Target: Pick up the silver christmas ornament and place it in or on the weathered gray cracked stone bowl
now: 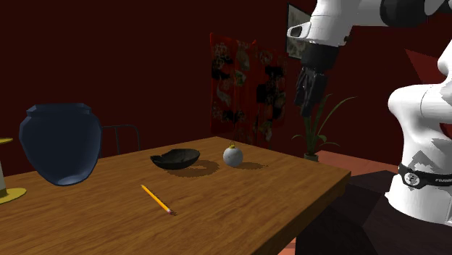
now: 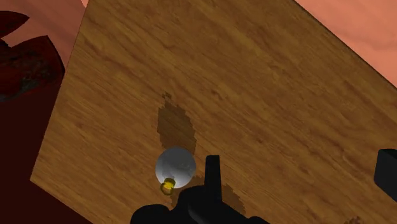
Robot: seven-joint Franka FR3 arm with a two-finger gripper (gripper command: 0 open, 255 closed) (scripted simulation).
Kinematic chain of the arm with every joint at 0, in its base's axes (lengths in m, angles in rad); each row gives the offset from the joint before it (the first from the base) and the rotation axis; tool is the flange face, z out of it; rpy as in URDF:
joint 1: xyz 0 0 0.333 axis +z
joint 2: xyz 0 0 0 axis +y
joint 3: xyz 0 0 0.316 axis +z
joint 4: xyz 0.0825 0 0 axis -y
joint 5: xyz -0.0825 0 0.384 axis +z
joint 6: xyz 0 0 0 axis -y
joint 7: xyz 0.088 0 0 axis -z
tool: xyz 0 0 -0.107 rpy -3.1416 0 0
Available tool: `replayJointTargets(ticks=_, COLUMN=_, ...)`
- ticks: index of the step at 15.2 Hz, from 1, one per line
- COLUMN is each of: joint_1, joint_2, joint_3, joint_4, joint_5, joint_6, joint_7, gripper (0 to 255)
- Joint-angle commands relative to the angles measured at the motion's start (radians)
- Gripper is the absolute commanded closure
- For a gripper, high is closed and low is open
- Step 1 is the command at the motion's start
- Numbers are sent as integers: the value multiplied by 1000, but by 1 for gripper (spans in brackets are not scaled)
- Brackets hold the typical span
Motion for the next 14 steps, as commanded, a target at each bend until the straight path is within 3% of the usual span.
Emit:
replayJointTargets(ticks=1, joint_1=-40, joint_2=75, joint_3=15, joint_4=14, joint_5=-52, joint_6=66, joint_7=66, gripper=0)
replayJointTargets(ticks=8, joint_1=-177, joint_2=303, joint_3=52, joint_4=78, joint_5=-278, joint_6=220, joint_7=326, gripper=0)
replayJointTargets(ticks=14, joint_1=-260, joint_2=500, joint_3=46, joint_4=188, joint_5=-503, joint_6=267, joint_7=572, gripper=0)
